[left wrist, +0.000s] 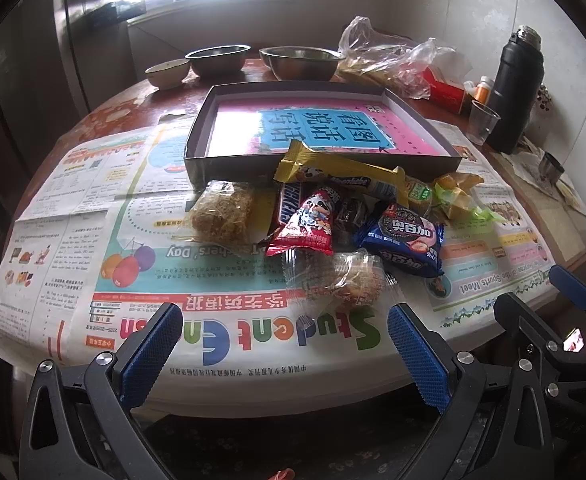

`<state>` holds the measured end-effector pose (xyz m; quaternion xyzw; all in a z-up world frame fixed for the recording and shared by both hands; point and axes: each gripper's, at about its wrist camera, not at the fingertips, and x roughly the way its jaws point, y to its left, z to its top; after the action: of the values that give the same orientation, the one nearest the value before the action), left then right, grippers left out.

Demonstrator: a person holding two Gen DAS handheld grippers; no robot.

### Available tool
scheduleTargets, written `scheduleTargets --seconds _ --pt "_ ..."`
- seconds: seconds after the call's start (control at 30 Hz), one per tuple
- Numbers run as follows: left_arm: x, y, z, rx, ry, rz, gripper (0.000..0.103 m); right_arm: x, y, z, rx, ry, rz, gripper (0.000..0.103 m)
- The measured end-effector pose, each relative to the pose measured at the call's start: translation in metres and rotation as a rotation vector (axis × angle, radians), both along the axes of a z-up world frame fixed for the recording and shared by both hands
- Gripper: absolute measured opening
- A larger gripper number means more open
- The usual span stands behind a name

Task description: Organize snacks

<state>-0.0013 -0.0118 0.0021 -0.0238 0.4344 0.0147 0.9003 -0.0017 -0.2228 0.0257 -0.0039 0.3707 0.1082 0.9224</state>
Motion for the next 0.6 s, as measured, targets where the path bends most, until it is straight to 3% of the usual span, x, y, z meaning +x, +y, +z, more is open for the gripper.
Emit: scheduleTargets --seconds 0.6 --pt "-0.0012 -0.0037 -0.0009 0.003 0.002 -0.015 0.102 0.0005 0.0003 -0.0038 0.003 -0.001 0.005 0.103"
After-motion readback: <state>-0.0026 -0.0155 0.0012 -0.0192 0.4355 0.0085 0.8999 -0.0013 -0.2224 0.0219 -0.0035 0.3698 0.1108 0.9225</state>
